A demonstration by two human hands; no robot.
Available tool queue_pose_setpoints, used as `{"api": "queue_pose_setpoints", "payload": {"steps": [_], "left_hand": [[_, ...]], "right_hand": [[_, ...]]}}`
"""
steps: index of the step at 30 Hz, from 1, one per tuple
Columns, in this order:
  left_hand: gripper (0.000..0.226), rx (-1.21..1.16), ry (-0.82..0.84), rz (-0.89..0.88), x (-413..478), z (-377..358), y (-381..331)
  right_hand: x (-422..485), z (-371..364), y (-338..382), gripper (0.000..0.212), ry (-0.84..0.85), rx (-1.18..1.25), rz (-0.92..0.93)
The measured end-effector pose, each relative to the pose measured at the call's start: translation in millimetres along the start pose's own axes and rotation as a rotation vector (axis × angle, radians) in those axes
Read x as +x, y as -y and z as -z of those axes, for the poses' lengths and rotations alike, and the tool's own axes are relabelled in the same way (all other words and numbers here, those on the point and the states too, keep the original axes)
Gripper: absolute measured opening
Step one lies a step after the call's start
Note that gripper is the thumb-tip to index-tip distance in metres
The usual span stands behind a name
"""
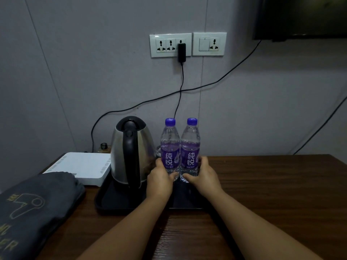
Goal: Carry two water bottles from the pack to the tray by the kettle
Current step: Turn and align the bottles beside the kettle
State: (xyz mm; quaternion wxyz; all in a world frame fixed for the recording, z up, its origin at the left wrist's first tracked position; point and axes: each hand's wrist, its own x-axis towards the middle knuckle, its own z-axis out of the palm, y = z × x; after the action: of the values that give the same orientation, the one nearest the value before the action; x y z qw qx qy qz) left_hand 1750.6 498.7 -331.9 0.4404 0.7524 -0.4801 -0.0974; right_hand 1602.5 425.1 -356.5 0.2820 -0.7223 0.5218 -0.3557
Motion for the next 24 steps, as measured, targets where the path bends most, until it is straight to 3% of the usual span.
{"api": "queue_pose_setpoints", "payload": {"steps": [5,24], "left_hand": [[0.061,0.002,-0.014,0.000,-2,4,0],[0.064,0.056,-0.001,-0.025,-3,5,1]], "right_hand": [[-2,0,4,0.082,0.008,-0.030,0.019],[-9,3,12,0.078,-0.011,-0.038,0.028]]}}
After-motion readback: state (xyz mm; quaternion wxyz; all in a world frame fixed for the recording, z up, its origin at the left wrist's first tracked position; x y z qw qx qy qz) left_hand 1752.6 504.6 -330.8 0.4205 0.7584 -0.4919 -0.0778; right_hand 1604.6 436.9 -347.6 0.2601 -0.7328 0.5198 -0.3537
